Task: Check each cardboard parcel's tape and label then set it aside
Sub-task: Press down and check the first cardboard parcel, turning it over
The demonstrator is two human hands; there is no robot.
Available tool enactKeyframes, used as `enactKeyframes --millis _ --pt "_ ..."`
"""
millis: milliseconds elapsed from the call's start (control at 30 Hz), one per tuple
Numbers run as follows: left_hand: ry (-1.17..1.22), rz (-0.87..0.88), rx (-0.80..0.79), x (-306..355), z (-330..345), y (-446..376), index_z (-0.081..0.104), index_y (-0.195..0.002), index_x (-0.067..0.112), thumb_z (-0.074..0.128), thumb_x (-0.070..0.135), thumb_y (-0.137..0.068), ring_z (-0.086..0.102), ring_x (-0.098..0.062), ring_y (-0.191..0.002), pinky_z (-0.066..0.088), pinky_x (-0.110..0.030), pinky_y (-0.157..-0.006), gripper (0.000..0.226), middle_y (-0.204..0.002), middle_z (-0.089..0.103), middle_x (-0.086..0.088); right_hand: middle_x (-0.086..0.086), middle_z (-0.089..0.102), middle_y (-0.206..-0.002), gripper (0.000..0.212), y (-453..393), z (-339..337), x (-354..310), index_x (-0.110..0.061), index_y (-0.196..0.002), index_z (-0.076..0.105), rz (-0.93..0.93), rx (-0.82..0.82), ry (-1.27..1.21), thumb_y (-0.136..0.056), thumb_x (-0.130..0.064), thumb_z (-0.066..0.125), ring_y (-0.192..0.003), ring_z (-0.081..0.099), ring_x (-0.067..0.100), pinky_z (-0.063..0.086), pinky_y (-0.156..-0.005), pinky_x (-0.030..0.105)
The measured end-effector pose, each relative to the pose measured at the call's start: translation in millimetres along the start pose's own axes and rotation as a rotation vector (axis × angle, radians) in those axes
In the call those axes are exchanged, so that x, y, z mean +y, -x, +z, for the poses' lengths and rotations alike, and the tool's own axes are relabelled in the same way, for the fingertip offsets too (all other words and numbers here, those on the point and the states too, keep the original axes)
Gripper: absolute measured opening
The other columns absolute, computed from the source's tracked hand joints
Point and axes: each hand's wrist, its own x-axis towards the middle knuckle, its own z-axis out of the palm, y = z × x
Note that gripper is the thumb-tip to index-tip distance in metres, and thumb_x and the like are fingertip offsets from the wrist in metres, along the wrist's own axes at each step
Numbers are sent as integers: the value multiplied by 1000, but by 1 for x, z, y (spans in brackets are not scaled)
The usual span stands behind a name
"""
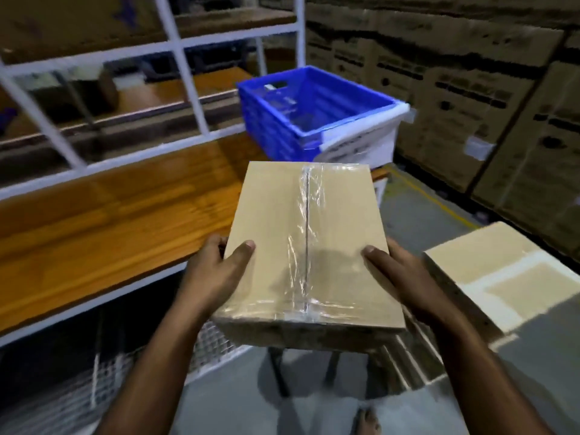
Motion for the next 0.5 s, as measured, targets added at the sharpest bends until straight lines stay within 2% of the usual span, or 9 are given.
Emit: enactKeyframes --millis 67,133,267,333,367,433,500 --pt "18 -11 73 -15 -27 4 50 -116 31 56 55 -91 61 -10 -85 51 -33 -72 35 -101 62 11 -10 70 -118 55 -11 24 -16 -47 -124 59 -14 -92 -45 -74 -69 57 -109 65 18 49 -100 49" --pt "20 -28 143 -27 -47 1 49 -115 28 55 54 -93 58 -7 -83 47 -28 -66 35 -97 59 12 -8 73 -111 46 -32 48 -33 -41 -115 66 -44 -145 -47 -75 -63 60 -103 67 17 50 -97 48" --pt "11 -24 248 -40 -61 -28 45 -129 20 55 49 -95 56 -12 -86 44 -30 -69 45 -106 56 9 -10 74 -105 26 -79 80 -61 -27 -112 70 -165 -191 24 -92 -40 61 -95 68 3 51 -88 30" --pt "11 -36 277 -44 -60 -52 42 -133 19 55 44 -96 54 -13 -87 44 -30 -71 46 -110 57 6 -8 74 -102 21 -107 90 -70 -20 -114 69 -226 -214 132 -99 -28 57 -86 65 -5 49 -77 17" --pt "7 -47 278 -46 -58 -63 42 -133 19 55 44 -97 55 -14 -88 46 -31 -72 46 -114 59 3 -6 73 -102 22 -121 94 -72 -19 -116 68 -252 -213 191 -100 -27 56 -87 65 -4 47 -74 16" --pt "17 -62 298 -47 -55 -90 43 -134 18 56 43 -97 57 -16 -90 50 -33 -76 47 -121 62 -1 -1 72 -108 29 -154 102 -77 -19 -122 66 -284 -209 316 -100 -34 53 -98 65 11 46 -78 27" --pt "32 -68 335 -46 -53 -118 47 -133 18 57 42 -96 58 -17 -90 52 -34 -77 45 -122 64 -2 1 71 -112 35 -192 108 -81 -19 -125 63 -304 -230 386 -100 -40 50 -104 64 20 44 -80 31"
